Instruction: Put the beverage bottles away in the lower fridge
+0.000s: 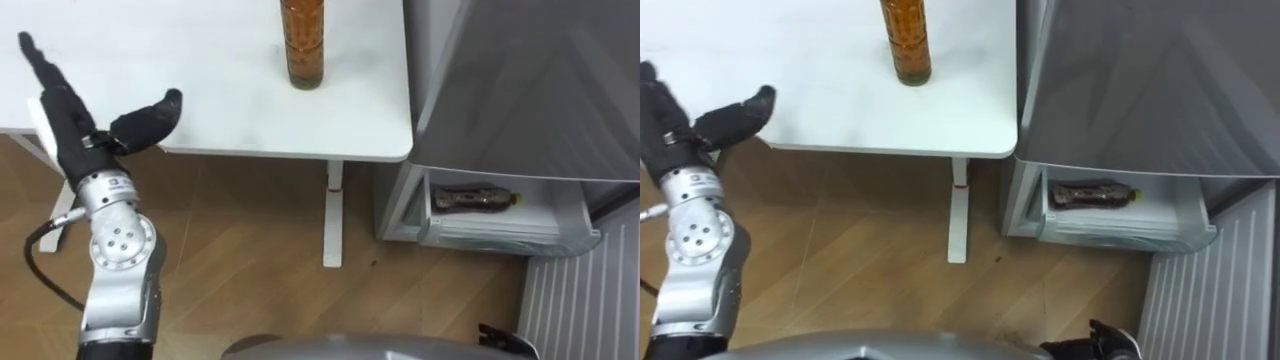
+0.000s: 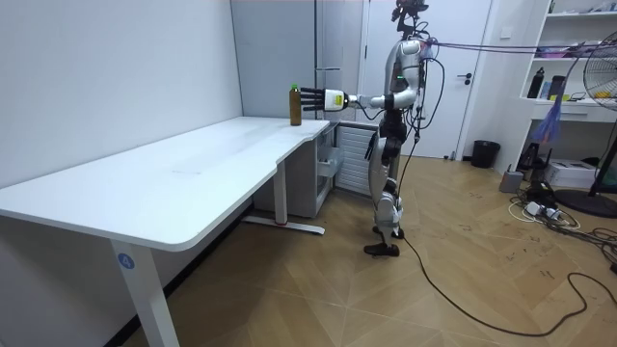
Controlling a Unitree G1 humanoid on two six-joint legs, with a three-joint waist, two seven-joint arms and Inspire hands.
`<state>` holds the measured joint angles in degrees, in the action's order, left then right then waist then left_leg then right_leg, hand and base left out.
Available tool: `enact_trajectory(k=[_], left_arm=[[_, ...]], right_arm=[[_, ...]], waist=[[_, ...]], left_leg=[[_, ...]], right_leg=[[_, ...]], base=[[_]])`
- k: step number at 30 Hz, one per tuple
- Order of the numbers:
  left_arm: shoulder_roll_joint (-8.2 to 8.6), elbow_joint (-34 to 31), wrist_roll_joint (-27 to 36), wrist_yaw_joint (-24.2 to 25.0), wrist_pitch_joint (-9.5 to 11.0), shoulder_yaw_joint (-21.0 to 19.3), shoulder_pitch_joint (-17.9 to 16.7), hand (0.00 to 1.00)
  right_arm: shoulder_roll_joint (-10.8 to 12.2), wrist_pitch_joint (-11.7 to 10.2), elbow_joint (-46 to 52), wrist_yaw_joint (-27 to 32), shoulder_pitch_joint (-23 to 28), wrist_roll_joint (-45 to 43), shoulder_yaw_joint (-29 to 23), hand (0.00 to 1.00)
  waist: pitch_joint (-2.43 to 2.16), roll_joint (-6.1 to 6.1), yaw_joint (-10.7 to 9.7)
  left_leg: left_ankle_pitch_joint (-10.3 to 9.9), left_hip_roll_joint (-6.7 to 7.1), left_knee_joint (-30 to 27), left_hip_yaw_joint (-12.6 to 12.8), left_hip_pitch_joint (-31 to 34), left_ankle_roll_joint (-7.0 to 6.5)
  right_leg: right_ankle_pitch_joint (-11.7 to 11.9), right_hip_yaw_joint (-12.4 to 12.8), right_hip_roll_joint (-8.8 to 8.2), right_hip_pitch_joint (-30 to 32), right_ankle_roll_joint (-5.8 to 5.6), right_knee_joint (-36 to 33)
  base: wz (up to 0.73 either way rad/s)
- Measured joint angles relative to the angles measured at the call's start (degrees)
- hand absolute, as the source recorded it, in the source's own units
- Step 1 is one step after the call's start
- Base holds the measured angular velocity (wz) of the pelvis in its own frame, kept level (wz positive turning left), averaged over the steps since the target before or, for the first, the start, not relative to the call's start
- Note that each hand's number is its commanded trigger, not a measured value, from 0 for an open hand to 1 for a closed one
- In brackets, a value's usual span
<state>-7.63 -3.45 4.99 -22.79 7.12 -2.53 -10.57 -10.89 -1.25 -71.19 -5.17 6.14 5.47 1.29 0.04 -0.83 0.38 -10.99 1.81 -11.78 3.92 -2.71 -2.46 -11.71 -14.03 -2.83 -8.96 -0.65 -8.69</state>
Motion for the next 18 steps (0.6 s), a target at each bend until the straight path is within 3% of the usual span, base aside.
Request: enact_trajectory(k=[12, 18], left_arm=[[0.01, 0.05, 0.66, 7.61, -0.07, 1.09, 0.0, 0.0], [0.02, 0.06, 1.21, 10.3, -1.16, 1.11, 0.27, 0.0]], right_arm=[[-0.1, -0.11, -1.26, -0.87, -0.44, 0.76, -0.03, 0.0], [-0.15, -0.02, -1.9, -1.3, -0.55, 1.03, -0.3, 0.0]], waist=[[0.22, -0.18, -0.41], [0.27, -0.02, -0.83]], left_leg=[[0.0, -0.02, 0.4, 0.46, -0.24, 0.0], [-0.01, -0.02, 0.37, 0.63, -0.27, 0.0]], right_leg=[[0.01, 1.62, 0.07, 0.46, 0.02, 0.02], [0.06, 2.76, 0.15, 0.75, 0.07, -0.03]], base=[[-0.02], [-0.06]])
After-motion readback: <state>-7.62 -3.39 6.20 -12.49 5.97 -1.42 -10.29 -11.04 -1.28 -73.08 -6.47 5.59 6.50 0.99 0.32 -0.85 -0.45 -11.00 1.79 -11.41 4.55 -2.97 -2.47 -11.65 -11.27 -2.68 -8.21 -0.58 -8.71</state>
